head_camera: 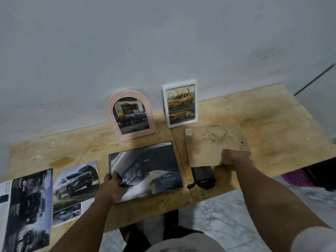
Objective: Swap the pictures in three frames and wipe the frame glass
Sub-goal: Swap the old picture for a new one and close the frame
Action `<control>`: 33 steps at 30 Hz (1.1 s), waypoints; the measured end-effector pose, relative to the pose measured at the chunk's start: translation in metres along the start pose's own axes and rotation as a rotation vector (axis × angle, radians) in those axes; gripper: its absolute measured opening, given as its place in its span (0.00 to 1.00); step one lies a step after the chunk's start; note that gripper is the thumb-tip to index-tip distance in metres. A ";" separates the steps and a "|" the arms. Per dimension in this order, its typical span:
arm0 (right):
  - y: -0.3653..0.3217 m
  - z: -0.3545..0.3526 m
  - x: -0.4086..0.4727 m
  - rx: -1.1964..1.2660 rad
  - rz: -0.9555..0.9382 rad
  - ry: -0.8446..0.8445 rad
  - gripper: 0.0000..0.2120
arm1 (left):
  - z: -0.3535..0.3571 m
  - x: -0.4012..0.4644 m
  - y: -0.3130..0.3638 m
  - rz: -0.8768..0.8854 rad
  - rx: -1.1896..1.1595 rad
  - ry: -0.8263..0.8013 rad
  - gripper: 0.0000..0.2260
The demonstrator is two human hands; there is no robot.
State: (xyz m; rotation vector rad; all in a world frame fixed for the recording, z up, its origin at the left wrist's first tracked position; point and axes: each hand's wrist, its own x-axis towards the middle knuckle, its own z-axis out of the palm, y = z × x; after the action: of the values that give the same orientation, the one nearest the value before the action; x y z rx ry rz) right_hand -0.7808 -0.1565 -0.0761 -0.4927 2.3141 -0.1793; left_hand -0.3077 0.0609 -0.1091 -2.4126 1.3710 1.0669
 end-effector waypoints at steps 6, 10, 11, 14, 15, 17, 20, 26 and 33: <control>0.010 -0.010 0.015 0.119 -0.045 -0.066 0.47 | 0.003 0.004 0.000 -0.020 -0.026 0.005 0.40; 0.014 -0.014 0.021 0.195 -0.057 -0.030 0.44 | 0.003 0.006 0.001 -0.030 -0.034 0.002 0.39; 0.015 -0.015 0.019 0.230 -0.073 -0.008 0.41 | 0.003 0.006 0.001 -0.030 -0.039 0.000 0.39; 0.014 -0.019 0.014 0.288 -0.149 0.044 0.38 | 0.003 0.005 0.002 -0.026 -0.037 -0.003 0.37; 0.014 -0.021 0.012 0.313 -0.166 0.042 0.40 | 0.003 0.004 0.004 -0.025 -0.041 -0.004 0.36; 0.015 -0.024 0.012 0.381 -0.169 0.029 0.43 | 0.002 0.003 0.004 -0.019 -0.055 -0.005 0.34; 0.014 -0.032 0.006 0.472 -0.198 0.047 0.33 | 0.002 0.003 0.002 -0.027 -0.071 -0.019 0.35; 0.022 -0.042 0.008 0.599 -0.263 0.023 0.22 | 0.001 0.000 0.002 -0.007 -0.111 -0.007 0.32; 0.032 -0.029 -0.035 0.682 -0.323 -0.138 0.25 | -0.006 -0.009 0.002 -0.010 -0.252 0.045 0.27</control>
State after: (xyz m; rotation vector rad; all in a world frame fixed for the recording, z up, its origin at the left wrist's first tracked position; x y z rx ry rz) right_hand -0.7883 -0.1136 -0.0413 -0.4947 1.8678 -1.0126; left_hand -0.3095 0.0633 -0.0986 -2.6302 1.3069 1.2584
